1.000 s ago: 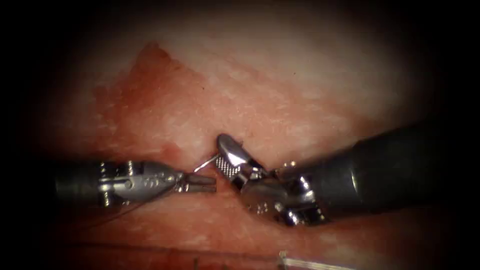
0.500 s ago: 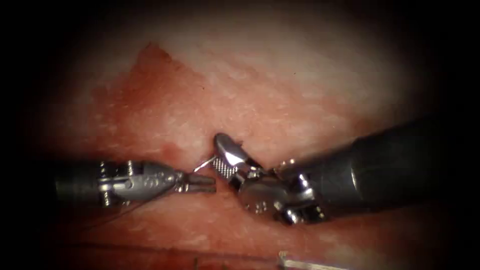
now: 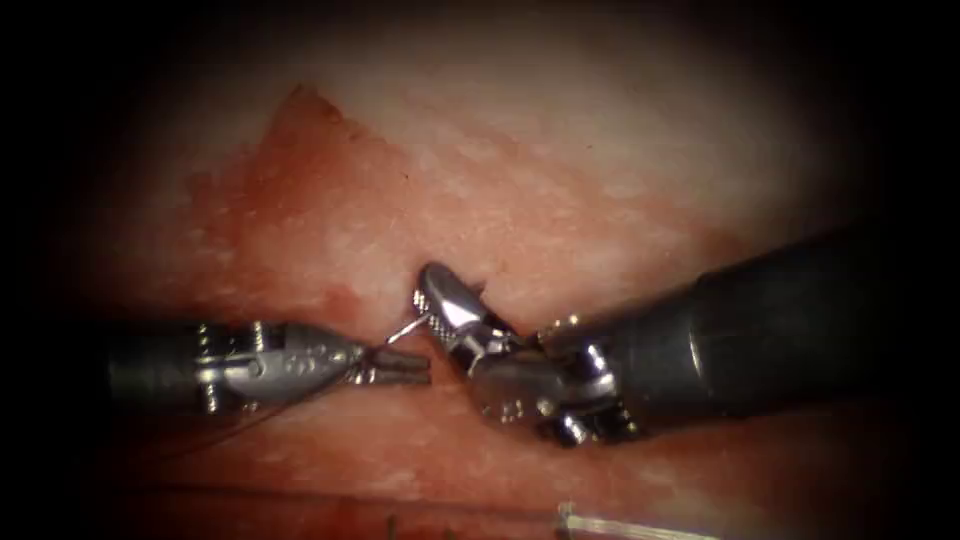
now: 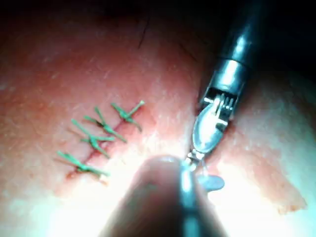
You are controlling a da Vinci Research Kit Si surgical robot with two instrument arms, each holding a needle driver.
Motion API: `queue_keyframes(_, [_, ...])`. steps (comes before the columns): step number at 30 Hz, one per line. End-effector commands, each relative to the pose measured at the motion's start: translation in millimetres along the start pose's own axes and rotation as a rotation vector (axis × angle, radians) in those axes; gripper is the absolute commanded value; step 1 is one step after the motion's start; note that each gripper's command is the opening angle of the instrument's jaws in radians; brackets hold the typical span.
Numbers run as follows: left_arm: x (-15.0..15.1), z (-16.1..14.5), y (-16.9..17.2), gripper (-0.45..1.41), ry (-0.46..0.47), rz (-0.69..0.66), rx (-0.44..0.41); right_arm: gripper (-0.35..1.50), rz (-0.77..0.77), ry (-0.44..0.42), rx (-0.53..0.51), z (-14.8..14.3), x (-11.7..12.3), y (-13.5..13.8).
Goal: Wound Closure
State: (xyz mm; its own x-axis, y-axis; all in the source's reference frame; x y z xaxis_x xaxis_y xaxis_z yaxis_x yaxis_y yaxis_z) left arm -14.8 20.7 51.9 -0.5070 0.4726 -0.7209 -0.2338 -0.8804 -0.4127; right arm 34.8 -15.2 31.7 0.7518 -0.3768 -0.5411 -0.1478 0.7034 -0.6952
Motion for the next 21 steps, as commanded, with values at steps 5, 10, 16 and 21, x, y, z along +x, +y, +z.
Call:
queue_keyframes(5, [-0.3, 0.8, 0.2, -0.28, -0.001, -0.004, -0.001, -0.35, -0.008, 0.012, 0.078, 0.1, 0.5, -1.2])
queue_keyframes(10, [-0.3, 0.8, 0.3, -0.30, -0.004, -0.004, -0.002, -0.35, -0.007, 0.031, 0.082, -0.1, 0.6, -1.1])
queue_keyframes(16, [-0.3, 0.8, 0.3, -0.32, -0.004, -0.004, -0.002, -0.35, -0.002, 0.063, 0.110, 0.0, -0.1, -1.0])
queue_keyframes(21, [-0.3, 0.8, 0.4, -0.32, -0.007, -0.004, -0.003, -0.35, 0.009, 0.119, 0.143, -0.1, -1.5, -0.5])
